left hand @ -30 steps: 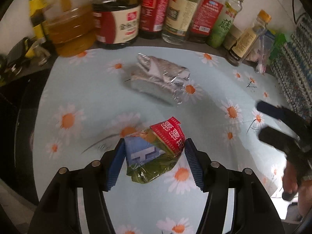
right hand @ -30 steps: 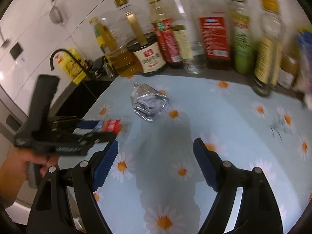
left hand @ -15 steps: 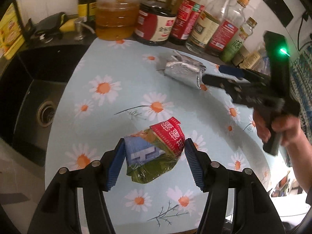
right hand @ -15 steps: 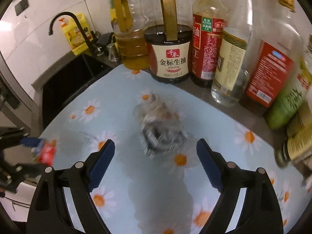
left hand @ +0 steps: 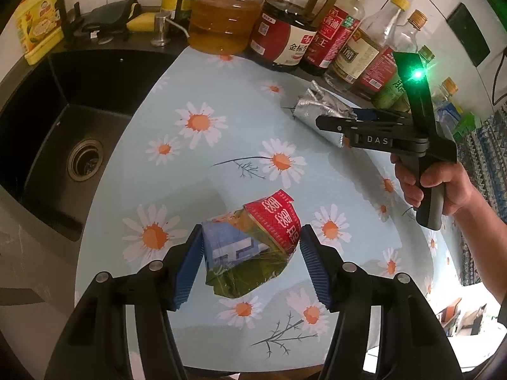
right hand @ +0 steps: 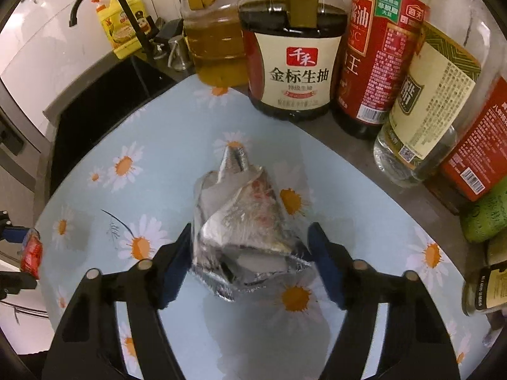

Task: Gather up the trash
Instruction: 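Grasp the silver foil packet with the right tool while the left tool holds the wrapper, then carry the wrapper and foil packet over the black bin and open both tools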

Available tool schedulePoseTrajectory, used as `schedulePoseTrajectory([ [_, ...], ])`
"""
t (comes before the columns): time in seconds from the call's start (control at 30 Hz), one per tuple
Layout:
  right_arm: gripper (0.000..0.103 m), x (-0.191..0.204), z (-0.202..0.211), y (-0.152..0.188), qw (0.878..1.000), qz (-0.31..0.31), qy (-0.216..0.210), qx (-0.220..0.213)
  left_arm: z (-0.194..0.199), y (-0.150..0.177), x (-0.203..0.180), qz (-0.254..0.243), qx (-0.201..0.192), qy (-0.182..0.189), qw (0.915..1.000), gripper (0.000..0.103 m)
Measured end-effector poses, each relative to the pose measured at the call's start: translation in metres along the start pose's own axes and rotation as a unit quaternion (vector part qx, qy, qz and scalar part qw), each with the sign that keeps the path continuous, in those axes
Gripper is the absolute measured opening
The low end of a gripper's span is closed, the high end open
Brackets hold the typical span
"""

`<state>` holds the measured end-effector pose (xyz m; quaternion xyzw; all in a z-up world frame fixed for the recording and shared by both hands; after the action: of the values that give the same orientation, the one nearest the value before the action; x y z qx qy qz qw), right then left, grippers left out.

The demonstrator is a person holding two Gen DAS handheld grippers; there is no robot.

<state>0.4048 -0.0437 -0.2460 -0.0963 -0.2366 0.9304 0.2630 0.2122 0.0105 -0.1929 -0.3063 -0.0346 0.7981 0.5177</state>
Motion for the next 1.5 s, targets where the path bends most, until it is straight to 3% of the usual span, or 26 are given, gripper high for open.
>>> schedulePoseTrajectory([
  [0.33,0.066,0.002,0.019,0.005,1.000,-0.013,0.006,-0.014,0.002,0.001,-0.002,-0.015,0.002,0.008,0.9999,0.059],
  [0.7,0.066,0.028,0.077,0.027,0.998,-0.044,0.010,-0.039,0.011,0.006,-0.008,-0.059,0.008,0.034,0.9976,0.059],
  [1.17,0.066,0.086,0.141,0.101,0.990,-0.131,0.029,-0.040,0.031,0.039,-0.010,-0.122,0.035,0.079,0.9888,0.059],
  [1.5,0.066,0.133,0.167,0.148,0.977,-0.206,0.034,-0.037,0.045,0.089,-0.010,-0.164,0.069,0.114,0.9775,0.059],
])
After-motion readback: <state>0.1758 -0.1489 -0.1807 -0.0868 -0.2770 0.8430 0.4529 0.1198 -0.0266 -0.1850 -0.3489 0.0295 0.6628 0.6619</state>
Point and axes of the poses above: each gripper's, at about its wrist camera, not at the fingertips, and z roughly against the way its jaws point, x to its left, y to its underside, the point moved 10 cm from there along -z, roughly the way its jaws point, and after that the axes turned 12 degrees about y, right-handed, at the moved point
